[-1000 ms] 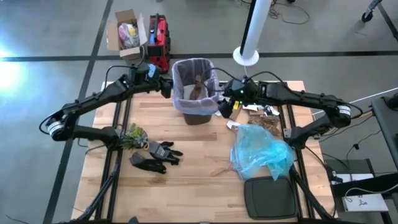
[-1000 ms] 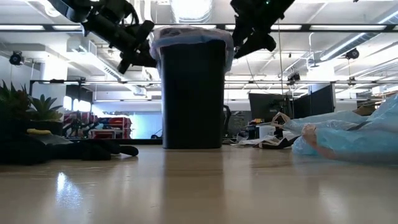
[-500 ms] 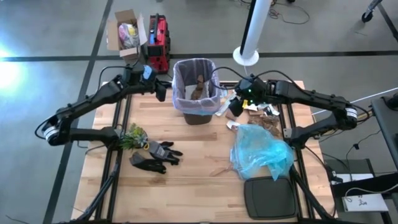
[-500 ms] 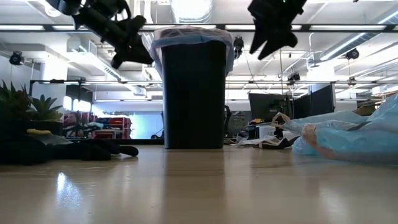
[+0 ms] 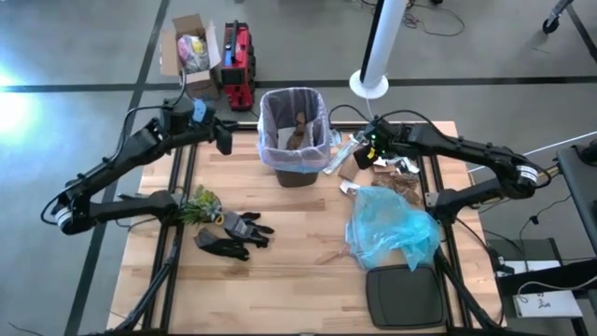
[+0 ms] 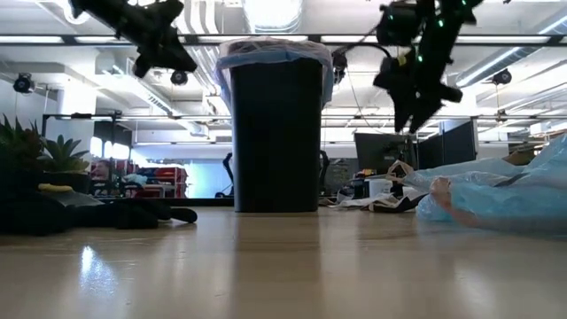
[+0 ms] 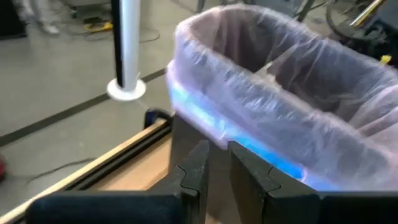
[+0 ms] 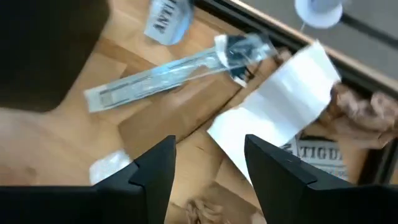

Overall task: Place trash/remove bag and relplace
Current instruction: Put the white paper into the trash bin

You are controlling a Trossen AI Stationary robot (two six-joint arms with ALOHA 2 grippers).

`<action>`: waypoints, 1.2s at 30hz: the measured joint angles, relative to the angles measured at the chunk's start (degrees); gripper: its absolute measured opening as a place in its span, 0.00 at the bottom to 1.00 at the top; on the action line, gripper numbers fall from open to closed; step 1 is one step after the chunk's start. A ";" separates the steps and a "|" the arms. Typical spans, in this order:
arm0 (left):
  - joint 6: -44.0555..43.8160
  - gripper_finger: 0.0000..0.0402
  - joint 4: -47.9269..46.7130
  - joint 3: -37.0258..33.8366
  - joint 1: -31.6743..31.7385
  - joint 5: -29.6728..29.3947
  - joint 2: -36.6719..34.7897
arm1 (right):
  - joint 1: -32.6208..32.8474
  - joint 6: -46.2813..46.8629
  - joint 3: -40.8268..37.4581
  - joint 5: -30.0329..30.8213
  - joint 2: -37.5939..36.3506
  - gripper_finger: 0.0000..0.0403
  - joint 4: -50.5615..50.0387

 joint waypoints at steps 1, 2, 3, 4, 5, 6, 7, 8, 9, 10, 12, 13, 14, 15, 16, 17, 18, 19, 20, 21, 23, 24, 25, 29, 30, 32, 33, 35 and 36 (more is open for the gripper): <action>0.00 0.11 -0.65 0.00 -0.02 -0.75 -0.53 | -0.37 1.33 -1.93 -0.09 -0.38 0.42 2.39; 0.00 0.11 -1.24 0.00 -0.02 -0.94 -1.08 | -0.71 2.78 -3.87 -0.27 -0.72 0.42 4.55; 0.00 0.11 -1.89 0.00 -0.02 -1.11 -1.55 | -1.03 4.25 -5.68 -0.32 -1.02 0.41 6.35; -0.01 0.11 -2.53 -0.01 -0.02 -1.19 -2.01 | -1.34 6.03 -7.31 -0.27 -1.13 0.40 8.34; -0.02 0.11 -2.87 -0.04 -0.02 -1.21 -2.35 | -1.63 7.86 -8.67 -0.20 -1.13 0.40 10.44; -0.02 0.11 -3.00 -0.04 -0.02 -1.21 -2.65 | -2.04 9.74 -9.79 -0.08 -1.13 0.39 12.01; -0.03 0.11 -3.09 -0.04 -0.02 -1.21 -2.96 | -2.54 11.44 -10.68 -0.21 -1.13 0.39 12.64; -0.07 0.11 -3.08 -0.04 -0.02 -1.21 -3.18 | -2.96 12.99 -11.18 -0.29 -1.00 0.38 12.70; -0.21 0.11 -3.07 -0.04 -0.02 -1.21 -3.34 | -3.53 14.24 -11.39 -0.26 -0.73 0.38 12.85; -0.26 0.11 -3.09 -0.04 -0.02 -1.23 -3.40 | -4.12 15.01 -11.45 -0.27 -0.47 0.38 12.97; -0.39 0.11 -3.09 -0.06 -0.04 -1.23 -3.53 | -5.65 16.30 -11.57 -0.28 -0.17 0.39 12.74; -0.49 0.11 -3.00 -0.07 -0.04 -1.23 -3.52 | -6.56 16.94 -11.55 -0.30 -0.03 0.39 12.83; -0.60 0.11 -2.76 -0.06 -0.04 -1.22 -3.42 | -7.46 17.24 -11.43 -0.43 0.16 0.40 12.84; -0.61 0.11 -2.67 -0.05 -0.04 -1.21 -3.33 | -8.61 17.29 -11.40 -0.78 0.27 0.42 12.93; -0.62 0.11 -2.74 -0.07 -0.06 -1.19 -3.29 | -9.75 17.28 -11.40 -1.13 0.43 0.43 12.87; -0.67 0.11 -2.74 -0.07 -0.06 -1.19 -3.23 | -11.00 17.29 -11.40 -1.72 0.66 0.44 12.81; -0.86 0.11 -2.74 -0.07 -0.09 -1.19 -3.19 | -12.37 17.27 -11.40 -2.38 1.06 0.46 12.65; -0.92 0.11 -2.74 -0.07 -0.09 -1.17 -3.19 | -13.65 17.27 -11.40 -3.15 1.45 0.47 12.37; -1.08 0.11 -2.74 -0.07 -0.09 -1.17 -3.21 | -14.86 17.29 -11.40 -4.00 1.89 0.49 12.05; -1.57 0.11 -2.79 -0.07 -0.09 -1.16 -3.29 | -15.93 17.27 -11.40 -4.85 2.31 0.50 11.93; -2.25 0.11 -2.91 -0.07 -0.09 -0.86 -3.32 | -17.45 17.48 -11.40 -5.17 3.44 0.54 12.08; -2.36 0.11 -2.94 -0.07 -0.09 -0.73 -3.38 | -18.09 17.96 -11.40 -5.04 4.08 0.57 12.02; -2.36 0.11 -2.96 -0.07 -0.09 -0.71 -3.46 | -18.65 18.43 -11.42 -4.67 4.62 0.59 12.18; -2.94 0.11 -3.09 -0.09 -0.09 0.34 -3.63 | -20.24 19.81 -11.42 -1.68 7.13 0.66 16.19; -3.22 0.11 -3.09 -0.09 -0.09 0.38 -3.63 | -20.83 19.87 -11.42 -1.72 7.91 0.67 17.68; -3.41 0.11 -2.96 -0.09 -0.09 0.41 -3.59 | -22.25 20.02 -11.35 -1.84 9.92 0.69 19.84; -3.48 0.11 -2.56 -0.09 -0.09 0.43 -3.51 | -23.12 20.36 -11.35 -2.15 11.12 0.69 20.33; -4.28 0.11 -2.14 -0.09 -0.09 0.45 -3.39 | -24.73 20.78 -11.35 -3.49 13.63 0.70 21.43; -4.94 0.11 -2.17 -0.09 -0.09 0.59 -3.36 | -25.42 20.77 -11.30 -4.40 14.81 0.70 21.96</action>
